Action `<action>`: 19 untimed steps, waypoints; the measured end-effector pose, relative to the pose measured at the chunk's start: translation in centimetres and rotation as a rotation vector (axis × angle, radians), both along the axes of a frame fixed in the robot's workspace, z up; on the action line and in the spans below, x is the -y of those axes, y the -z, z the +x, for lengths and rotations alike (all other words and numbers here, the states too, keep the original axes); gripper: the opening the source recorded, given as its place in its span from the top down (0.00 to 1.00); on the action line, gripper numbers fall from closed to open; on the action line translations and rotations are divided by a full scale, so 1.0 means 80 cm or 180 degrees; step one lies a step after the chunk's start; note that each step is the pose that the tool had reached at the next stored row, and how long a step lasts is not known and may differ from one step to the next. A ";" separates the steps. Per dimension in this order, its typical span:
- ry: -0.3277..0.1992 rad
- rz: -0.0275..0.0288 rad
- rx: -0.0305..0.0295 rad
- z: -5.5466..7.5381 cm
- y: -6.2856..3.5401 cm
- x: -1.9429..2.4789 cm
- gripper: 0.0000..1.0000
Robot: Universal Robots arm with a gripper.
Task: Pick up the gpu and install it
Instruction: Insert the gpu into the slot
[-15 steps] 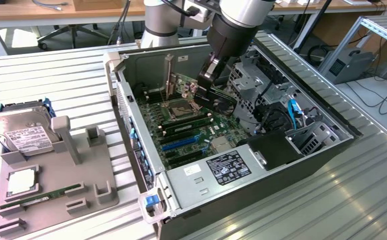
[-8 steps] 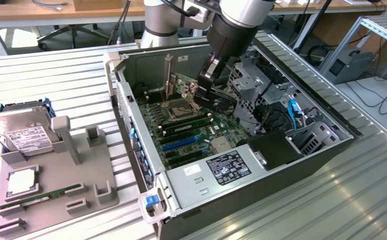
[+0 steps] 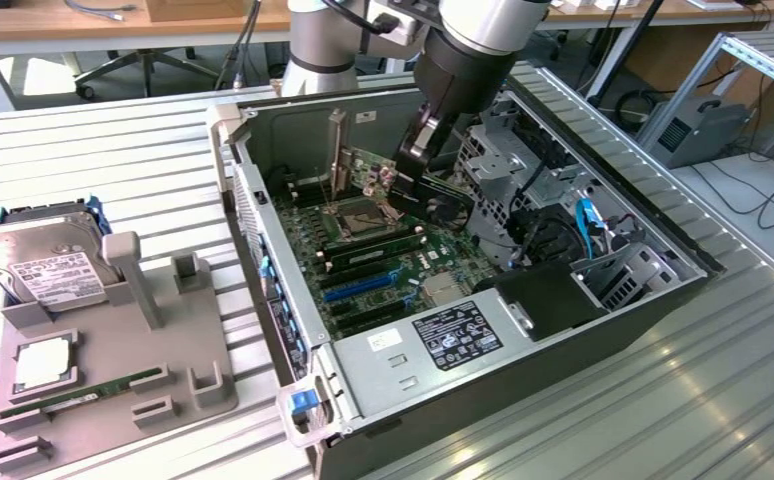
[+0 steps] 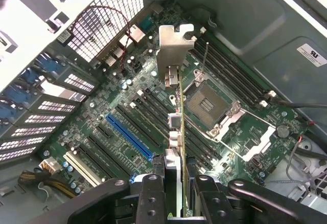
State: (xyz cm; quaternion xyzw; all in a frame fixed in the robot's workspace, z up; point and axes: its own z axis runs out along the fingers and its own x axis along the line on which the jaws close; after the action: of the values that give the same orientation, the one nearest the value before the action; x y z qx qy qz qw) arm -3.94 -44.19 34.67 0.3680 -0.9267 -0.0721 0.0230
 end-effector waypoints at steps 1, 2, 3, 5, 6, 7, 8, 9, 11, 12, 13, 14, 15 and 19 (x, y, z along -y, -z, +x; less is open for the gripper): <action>-0.0005 0.0000 0.0000 0.000 0.000 0.0000 0.73; -0.0010 0.0000 0.0000 0.000 0.000 0.0000 0.73; -0.0015 0.0000 0.0000 0.000 0.000 0.0000 0.73; -0.0027 0.0000 0.0000 0.000 0.000 0.0000 0.73; -0.0035 0.0000 0.0000 0.000 0.000 0.0000 0.73; -0.0041 0.0000 0.0000 0.000 0.000 0.0000 0.73; -0.0049 0.0000 0.0000 0.000 0.000 0.0000 0.73; -0.0056 0.0000 0.0000 0.000 0.000 0.0000 0.73; -0.0083 0.0000 0.0000 0.000 0.000 0.0000 0.73; -0.0096 0.0000 0.0000 0.000 0.000 0.0000 0.73; -0.0105 0.0000 0.0000 0.000 0.000 0.0000 0.73; -0.0112 0.0000 0.0000 0.000 0.000 0.0000 0.73; -0.0121 0.0000 0.0000 0.000 0.000 0.0000 0.73; -0.0148 0.0000 0.0000 0.000 0.000 0.0000 0.73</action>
State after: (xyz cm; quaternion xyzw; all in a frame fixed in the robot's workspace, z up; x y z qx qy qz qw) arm -3.94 -44.19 34.68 0.3895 -0.9179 -0.0715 0.0246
